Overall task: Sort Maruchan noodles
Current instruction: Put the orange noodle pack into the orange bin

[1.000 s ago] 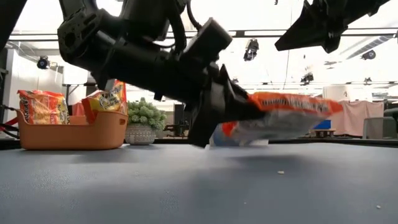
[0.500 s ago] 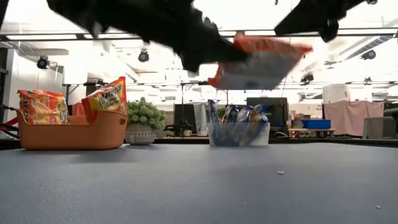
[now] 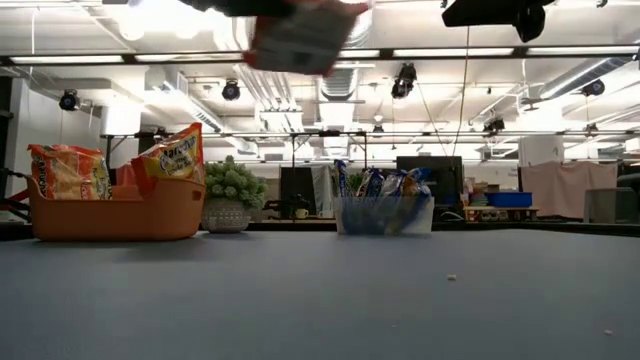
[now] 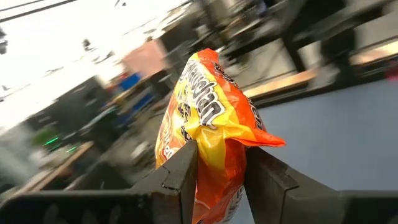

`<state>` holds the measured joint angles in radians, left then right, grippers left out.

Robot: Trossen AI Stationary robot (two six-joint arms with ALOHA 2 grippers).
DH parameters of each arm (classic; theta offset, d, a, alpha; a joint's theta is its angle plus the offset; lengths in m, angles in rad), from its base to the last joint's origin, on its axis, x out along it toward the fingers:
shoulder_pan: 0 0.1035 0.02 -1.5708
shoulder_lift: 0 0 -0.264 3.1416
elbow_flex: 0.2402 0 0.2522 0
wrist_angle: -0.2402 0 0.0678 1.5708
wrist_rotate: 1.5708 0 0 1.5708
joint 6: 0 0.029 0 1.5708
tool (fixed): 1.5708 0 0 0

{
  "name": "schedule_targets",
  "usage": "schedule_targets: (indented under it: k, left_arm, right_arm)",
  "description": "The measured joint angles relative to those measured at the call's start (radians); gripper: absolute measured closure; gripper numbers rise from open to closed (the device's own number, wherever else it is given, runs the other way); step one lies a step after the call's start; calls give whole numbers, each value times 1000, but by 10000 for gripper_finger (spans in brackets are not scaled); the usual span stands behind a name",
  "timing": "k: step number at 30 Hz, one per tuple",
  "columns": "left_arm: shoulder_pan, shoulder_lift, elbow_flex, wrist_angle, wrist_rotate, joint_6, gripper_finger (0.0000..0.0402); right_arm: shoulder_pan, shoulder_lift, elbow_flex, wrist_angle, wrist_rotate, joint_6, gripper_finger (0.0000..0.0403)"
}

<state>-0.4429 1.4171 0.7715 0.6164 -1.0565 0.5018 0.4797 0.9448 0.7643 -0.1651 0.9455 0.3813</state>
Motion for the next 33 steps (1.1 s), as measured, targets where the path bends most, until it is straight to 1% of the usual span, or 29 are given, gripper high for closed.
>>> schedule_targets:
  k: [3,8,9,12,18,22,25,29,31,33]
  left_arm:
    - [-20,-80,-54,-38,-139,26,310]
    - [-41,-153,-99,-138,-475,81,309]
    - [-42,-157,-102,-152,-517,107,309]
    - [-47,-168,-114,-164,-502,159,309]
    - [-44,-167,-136,-189,-516,245,309]
    - [-74,-208,-150,-184,-515,241,309]
    - [-112,-271,-157,-190,-515,252,310]
    - [-171,-396,-161,-223,-514,271,310]
    - [-212,-461,-165,-249,-492,259,310]
    - [-263,-526,-175,-279,-437,212,310]
  right_arm:
    - [0,16,0,0,0,1,370]
    - [0,36,0,-1,0,2,370]
    - [0,39,0,-1,1,2,370]
    - [0,46,0,0,2,3,370]
    - [0,47,0,0,6,4,370]
    - [0,47,-1,-1,6,4,370]
    - [0,47,-1,-1,6,4,370]
    - [0,47,-1,-1,6,3,370]
    - [0,47,-1,-1,6,4,370]
    - [0,47,-1,-1,6,4,370]
